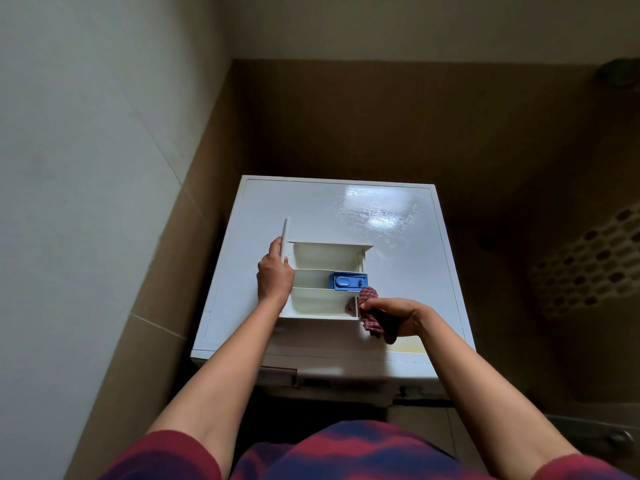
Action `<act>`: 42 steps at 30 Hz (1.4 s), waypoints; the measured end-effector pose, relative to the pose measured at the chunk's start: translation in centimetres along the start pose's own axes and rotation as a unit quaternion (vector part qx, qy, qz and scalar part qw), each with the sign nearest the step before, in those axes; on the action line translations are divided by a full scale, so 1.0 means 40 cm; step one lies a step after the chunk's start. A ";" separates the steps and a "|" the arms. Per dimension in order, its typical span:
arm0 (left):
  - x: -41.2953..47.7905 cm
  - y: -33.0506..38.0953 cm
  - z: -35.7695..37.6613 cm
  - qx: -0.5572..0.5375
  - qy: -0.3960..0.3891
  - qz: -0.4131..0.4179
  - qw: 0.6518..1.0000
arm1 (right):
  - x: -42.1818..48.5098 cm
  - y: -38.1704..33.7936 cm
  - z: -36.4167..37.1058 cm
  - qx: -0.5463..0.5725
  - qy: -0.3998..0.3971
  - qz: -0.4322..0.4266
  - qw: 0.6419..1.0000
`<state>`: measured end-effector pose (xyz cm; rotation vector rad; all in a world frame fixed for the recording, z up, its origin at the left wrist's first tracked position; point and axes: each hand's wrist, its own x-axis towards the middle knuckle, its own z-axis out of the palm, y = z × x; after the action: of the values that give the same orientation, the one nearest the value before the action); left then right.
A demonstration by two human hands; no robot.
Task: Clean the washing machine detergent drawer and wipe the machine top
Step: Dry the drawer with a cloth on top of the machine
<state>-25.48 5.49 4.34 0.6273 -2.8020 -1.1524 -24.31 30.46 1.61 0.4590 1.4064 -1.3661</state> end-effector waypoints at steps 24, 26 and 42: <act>-0.003 0.000 -0.003 -0.044 0.002 0.001 0.999 | -0.106 -0.025 0.068 -0.186 0.373 -0.214 0.883; -0.005 -0.003 -0.005 -0.068 0.006 -0.001 0.998 | -0.097 -0.036 0.132 -0.269 0.326 -0.218 0.880; -0.002 -0.011 -0.005 -0.121 0.020 -0.018 0.992 | 0.071 -0.089 0.381 -0.501 0.226 -0.189 0.813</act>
<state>-25.21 5.10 4.18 0.6710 -2.5711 -1.4412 -22.07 14.94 4.35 -0.2482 2.4684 -0.6076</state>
